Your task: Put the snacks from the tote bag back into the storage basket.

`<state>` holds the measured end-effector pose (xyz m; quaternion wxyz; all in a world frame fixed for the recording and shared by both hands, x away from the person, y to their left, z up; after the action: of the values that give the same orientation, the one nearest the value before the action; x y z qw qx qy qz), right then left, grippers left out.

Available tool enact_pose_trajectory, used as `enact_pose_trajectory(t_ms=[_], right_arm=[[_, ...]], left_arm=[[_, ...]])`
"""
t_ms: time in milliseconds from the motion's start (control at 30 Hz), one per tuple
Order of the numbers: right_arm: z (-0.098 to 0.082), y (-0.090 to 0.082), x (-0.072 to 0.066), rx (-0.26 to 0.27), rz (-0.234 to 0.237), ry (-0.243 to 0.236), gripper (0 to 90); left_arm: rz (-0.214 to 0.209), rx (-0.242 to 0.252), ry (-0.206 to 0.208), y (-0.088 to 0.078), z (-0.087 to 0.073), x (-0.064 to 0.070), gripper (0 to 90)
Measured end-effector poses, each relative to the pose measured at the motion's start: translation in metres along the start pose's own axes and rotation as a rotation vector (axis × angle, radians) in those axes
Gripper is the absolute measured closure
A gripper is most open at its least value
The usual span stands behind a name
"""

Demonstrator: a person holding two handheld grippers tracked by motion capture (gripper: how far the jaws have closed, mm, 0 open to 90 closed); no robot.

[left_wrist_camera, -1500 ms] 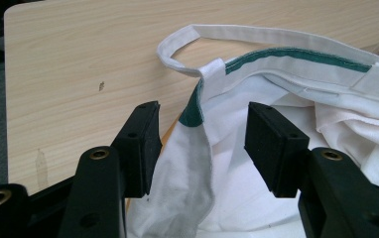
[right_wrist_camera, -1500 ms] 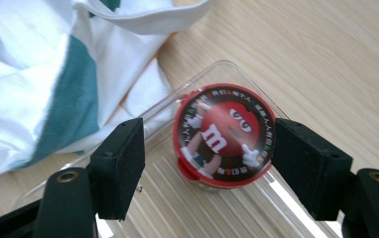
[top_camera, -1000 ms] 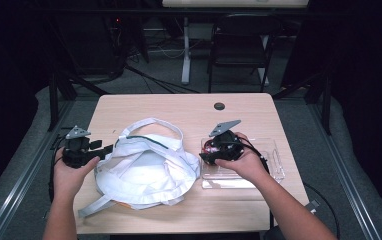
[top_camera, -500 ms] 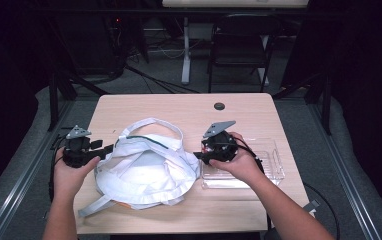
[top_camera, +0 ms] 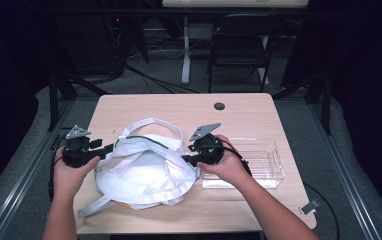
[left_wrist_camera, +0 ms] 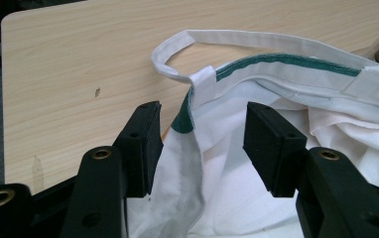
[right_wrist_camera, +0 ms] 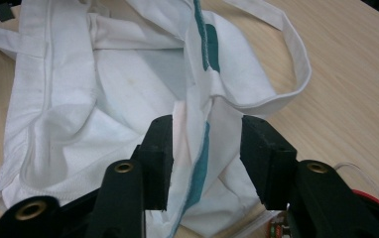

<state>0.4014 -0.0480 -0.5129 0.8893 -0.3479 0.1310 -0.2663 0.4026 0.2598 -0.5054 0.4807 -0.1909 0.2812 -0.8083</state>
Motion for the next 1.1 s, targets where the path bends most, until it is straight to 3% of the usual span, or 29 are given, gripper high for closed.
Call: enact_pose_trajectory(t_ms=[100, 367, 533, 867, 1100], right_arm=[[0.002, 0.005, -0.002, -0.007, 0.021, 0.013, 60.9], [0.008, 0.02, -0.005, -0.019, 0.013, -0.01, 66.7], [0.014, 0.029, -0.005, -0.013, 0.009, 0.006, 68.6], [0.022, 0.041, -0.009, -0.03, 0.012, 0.008, 69.1], [0.022, 0.043, -0.014, -0.007, 0.024, 0.023, 68.6]], left_arm=[[0.001, 0.001, 0.001, 0.0, 0.0, 0.0, 48.0], [-0.004, -0.002, -0.003, 0.0, 0.0, -0.001, 48.8], [0.002, -0.025, -0.006, 0.002, -0.003, -0.001, 49.8], [0.006, -0.029, -0.005, 0.002, -0.003, -0.001, 51.5], [0.008, -0.028, -0.001, 0.003, -0.003, 0.0, 53.1]])
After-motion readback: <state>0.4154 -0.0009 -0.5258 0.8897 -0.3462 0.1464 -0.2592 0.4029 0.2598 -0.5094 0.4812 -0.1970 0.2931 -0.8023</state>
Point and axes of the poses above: each handheld gripper's, and its own axes: y roughly forward along the jaws, z roughly out of its top, x roughly to its right, the point moved 7 cm from there along y, roughly forward along the jaws, and after that the axes turned 3 degrees about y, right-handed, at the moved point
